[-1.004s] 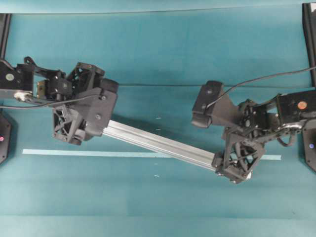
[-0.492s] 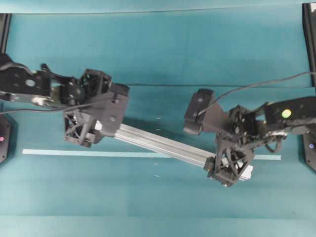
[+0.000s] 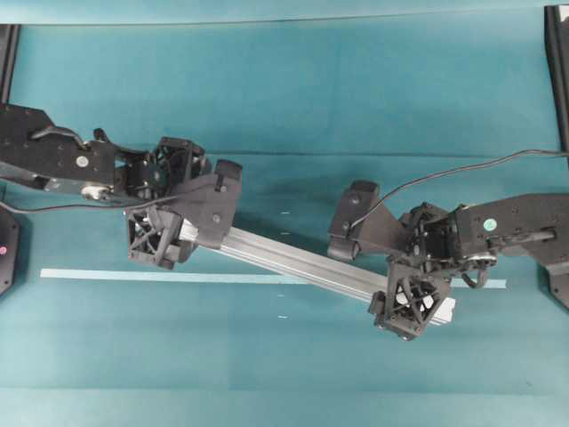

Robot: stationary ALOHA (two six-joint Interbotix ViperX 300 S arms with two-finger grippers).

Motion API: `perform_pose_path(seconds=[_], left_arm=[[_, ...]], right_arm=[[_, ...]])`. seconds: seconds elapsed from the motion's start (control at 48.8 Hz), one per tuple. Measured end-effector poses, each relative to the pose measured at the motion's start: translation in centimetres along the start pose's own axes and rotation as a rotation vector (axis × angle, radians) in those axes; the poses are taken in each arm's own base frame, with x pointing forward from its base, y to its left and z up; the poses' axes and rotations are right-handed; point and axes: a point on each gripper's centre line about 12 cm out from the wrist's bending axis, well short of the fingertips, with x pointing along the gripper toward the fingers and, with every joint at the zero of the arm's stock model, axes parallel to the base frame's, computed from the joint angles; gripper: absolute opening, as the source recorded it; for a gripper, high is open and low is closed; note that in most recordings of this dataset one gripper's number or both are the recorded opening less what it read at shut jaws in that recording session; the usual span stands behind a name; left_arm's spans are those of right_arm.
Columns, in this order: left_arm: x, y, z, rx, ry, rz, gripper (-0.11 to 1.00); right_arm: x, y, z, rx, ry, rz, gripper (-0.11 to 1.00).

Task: Lift the metal rail with both hands.
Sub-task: 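Close left gripper on left end and right gripper on right end, then lift the rail with both grippers and rotate it to horizontal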

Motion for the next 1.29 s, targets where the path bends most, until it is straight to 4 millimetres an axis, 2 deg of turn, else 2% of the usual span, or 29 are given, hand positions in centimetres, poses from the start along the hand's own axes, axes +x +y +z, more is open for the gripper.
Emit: perform_pose_path(seconds=[0.615, 1.065, 1.168, 1.229, 1.291], left_arm=[[3.3, -0.7, -2.4, -0.007, 0.034, -0.011, 0.98], [3.5, -0.7, -2.3, -0.004, 0.019, -0.007, 0.96], [3.5, -0.7, -2.4, -0.007, 0.019, -0.006, 0.90], [3.5, -0.7, -2.4, -0.004, 0.022, -0.008, 0.80], [3.6, -0.8, -2.6, 0.002, 0.026, -0.010, 0.66]], right_arm=[[4.1, -0.4, -0.7, -0.007, 0.025, -0.020, 1.00], [4.6, -0.4, -0.8, -0.001, 0.023, -0.020, 0.99], [4.6, -0.4, -0.8, 0.003, 0.023, -0.020, 0.91], [4.7, -0.4, -0.8, 0.004, 0.025, -0.020, 0.78], [4.7, -0.4, -0.9, 0.013, 0.029, -0.015, 0.62]])
